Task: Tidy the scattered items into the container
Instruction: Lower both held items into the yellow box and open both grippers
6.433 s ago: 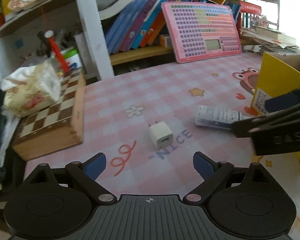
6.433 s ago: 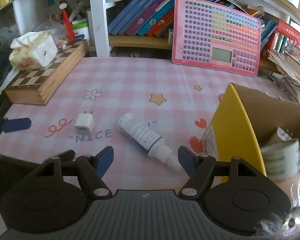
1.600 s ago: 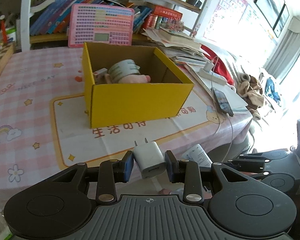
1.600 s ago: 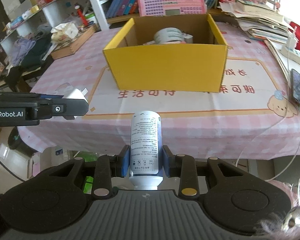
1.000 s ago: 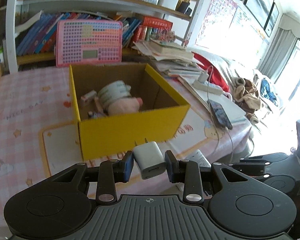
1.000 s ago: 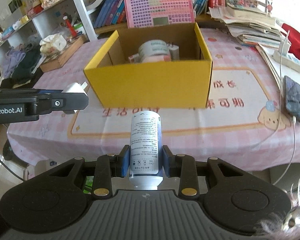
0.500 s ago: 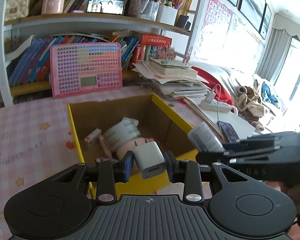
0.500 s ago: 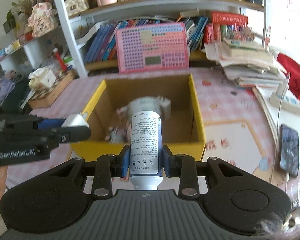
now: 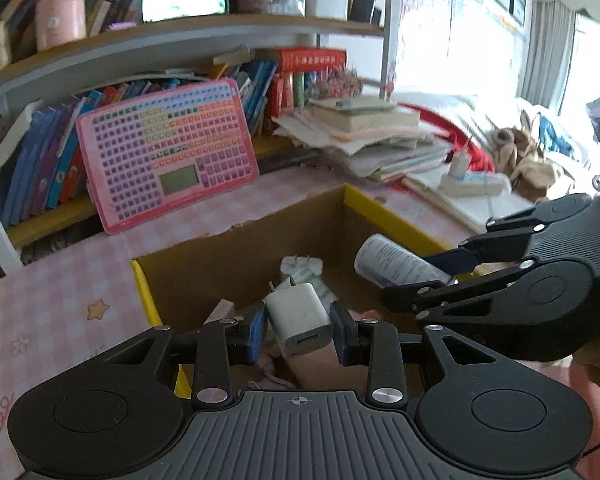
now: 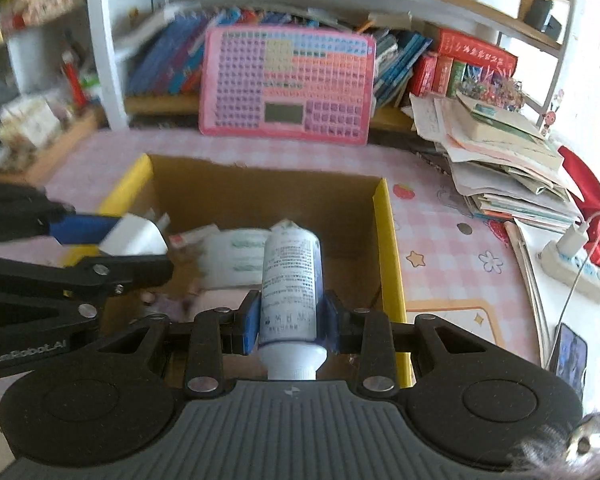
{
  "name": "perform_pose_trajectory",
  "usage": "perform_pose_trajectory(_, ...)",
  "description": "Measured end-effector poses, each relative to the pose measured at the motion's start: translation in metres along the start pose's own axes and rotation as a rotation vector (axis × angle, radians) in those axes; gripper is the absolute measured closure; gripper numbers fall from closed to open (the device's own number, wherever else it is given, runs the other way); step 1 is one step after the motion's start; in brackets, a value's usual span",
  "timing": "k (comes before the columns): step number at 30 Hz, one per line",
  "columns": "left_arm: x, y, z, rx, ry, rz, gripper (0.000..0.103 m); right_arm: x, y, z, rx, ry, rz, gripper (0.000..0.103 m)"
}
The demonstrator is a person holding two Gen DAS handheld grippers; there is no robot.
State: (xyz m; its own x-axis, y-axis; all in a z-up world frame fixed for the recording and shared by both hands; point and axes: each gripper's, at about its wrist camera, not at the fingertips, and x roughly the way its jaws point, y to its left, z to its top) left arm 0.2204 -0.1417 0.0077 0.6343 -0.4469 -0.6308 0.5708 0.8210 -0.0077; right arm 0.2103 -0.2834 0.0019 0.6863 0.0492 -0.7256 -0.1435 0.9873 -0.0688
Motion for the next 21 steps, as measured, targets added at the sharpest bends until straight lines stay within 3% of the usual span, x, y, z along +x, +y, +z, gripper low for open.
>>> perform_pose_trajectory(11, 0.037, 0.000, -0.005, 0.027, 0.085, 0.012, 0.071, 0.050, -0.004, 0.010, -0.043, 0.112, -0.025, 0.072)
perform_pose_trajectory(19, 0.042, -0.001, -0.007, 0.009, 0.096, 0.034, 0.069, 0.058, 0.000, 0.012, -0.061, 0.124, -0.030, 0.073)
perform_pose_trajectory(21, 0.039, -0.002, -0.007, 0.013, 0.082, 0.046, 0.068, 0.056, 0.000, 0.013, -0.059, 0.112, -0.033, 0.068)
